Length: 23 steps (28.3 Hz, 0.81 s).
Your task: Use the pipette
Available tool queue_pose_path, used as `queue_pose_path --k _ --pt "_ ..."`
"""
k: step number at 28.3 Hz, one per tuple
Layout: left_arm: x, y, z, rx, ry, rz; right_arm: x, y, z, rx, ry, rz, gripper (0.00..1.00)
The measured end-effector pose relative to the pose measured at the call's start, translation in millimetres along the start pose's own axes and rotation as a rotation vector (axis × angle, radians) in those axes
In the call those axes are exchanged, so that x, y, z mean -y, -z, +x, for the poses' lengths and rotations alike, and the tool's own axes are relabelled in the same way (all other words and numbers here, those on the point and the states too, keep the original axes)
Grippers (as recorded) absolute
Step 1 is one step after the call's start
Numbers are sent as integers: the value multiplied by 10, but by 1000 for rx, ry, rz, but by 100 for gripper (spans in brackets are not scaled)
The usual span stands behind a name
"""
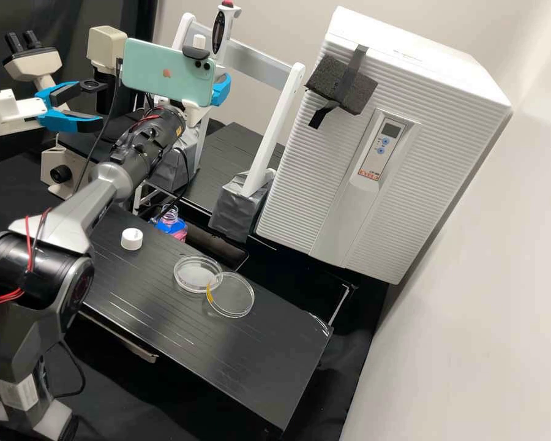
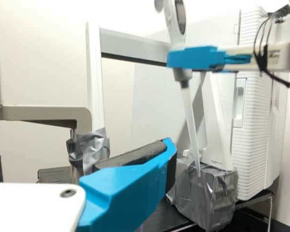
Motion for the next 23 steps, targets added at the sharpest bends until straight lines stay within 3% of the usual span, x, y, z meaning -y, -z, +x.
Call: queue_pose_path --k 11,18,23 --pt "6 5 0 -5 7 0 -5 -21 71 30 3 20 0" --pt "8 0 1 -4 7 0 50 -114 107 63 51 35 0" --pt "18 -11 1 0 10 -2 57 -123 110 66 57 35 0"
